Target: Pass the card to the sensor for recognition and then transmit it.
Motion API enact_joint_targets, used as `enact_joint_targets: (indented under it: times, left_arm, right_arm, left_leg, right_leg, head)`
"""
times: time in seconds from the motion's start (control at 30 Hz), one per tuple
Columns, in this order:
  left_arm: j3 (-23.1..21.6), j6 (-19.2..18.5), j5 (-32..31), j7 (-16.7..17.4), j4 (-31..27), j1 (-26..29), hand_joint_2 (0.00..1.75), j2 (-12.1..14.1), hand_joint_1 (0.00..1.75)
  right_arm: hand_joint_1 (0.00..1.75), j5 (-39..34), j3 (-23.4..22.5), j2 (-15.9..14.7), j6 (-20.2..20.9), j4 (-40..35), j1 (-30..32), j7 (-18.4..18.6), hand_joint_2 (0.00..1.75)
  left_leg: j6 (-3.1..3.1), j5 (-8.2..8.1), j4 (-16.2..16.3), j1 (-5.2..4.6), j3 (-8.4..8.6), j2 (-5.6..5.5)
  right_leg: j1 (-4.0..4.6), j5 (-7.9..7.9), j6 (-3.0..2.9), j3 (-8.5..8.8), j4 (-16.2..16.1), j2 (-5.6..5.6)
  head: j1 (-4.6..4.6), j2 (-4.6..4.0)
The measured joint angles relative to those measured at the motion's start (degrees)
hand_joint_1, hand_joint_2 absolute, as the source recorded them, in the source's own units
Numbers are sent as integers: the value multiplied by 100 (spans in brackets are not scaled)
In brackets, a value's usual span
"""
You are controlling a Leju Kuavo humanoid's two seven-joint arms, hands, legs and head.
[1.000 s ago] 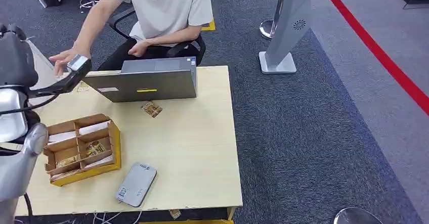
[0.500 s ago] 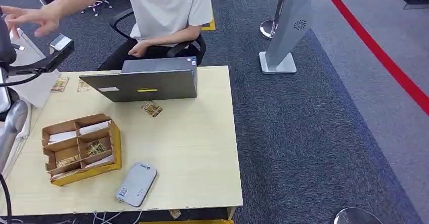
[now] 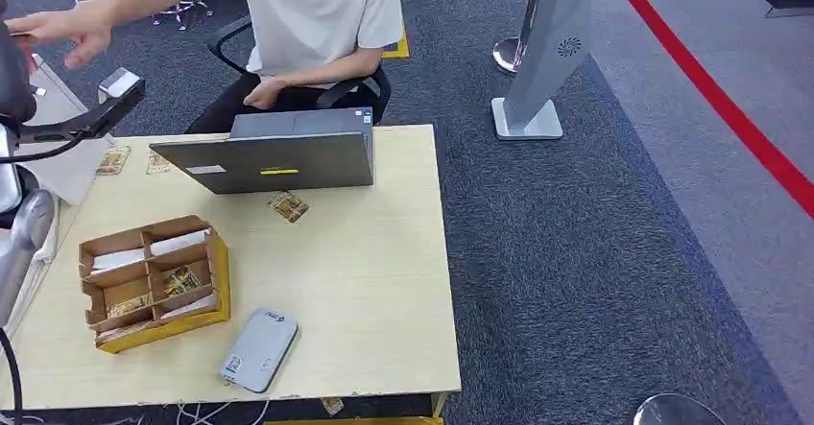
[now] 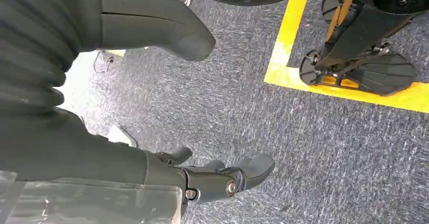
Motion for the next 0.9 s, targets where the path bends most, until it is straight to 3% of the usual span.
enact_joint_targets:
  times: [0.27, 0.4, 0.6, 0.7, 0.83, 0.9]
  left_arm:
    - [11, -2, 0, 0, 13, -15, 175, -28, 0]
    - [238, 0, 0, -59, 63, 9, 175, -52, 0]
    - [731, 326, 0, -42, 236, 637, 175, 602, 0]
    - [1297, 620, 0, -308, 341, 1048, 175, 920, 0]
    - [1824, 665, 0, -269, 431, 1508, 175, 1284, 0]
    - [2502, 978, 0, -619, 599, 1929, 175, 1601, 0]
  right_arm:
    - [0, -35, 2, 0, 9, 0, 1, -2, 175]
    - [0, -52, 0, 0, 2, 0, 4, 11, 175]
    - [0, -50, 0, 0, 35, 2, 40, 114, 175]
    - [0, -50, 0, 0, 44, 2, 52, 114, 175]
    - [0, -41, 0, 0, 52, 2, 54, 111, 175]
    - [0, -22, 0, 0, 52, 2, 59, 111, 175]
  left_leg:
    - [0, 0, 0, 0, 0, 1]
    - [0, 0, 0, 0, -1, 0]
    - [-1, -1, -10, 4, 2, 19]
    - [-5, -3, -10, 7, 1, 30]
    - [-8, -4, -16, 7, -2, 30]
    - [-25, -17, -20, 8, 11, 70]
  right_leg:
    - [0, 0, 0, 0, 0, 1]
    - [0, 0, 0, 1, 0, 0]
    - [1, -4, -6, -1, 4, 21]
    - [2, -5, -7, -13, 5, 34]
    - [3, -8, -9, -5, 11, 32]
    - [3, -8, -12, -4, 15, 77]
  head:
    - [0, 0]
    - [0, 0]
    - [2, 0]
    - [0, 0]
    - [4, 0]
    - [2, 0]
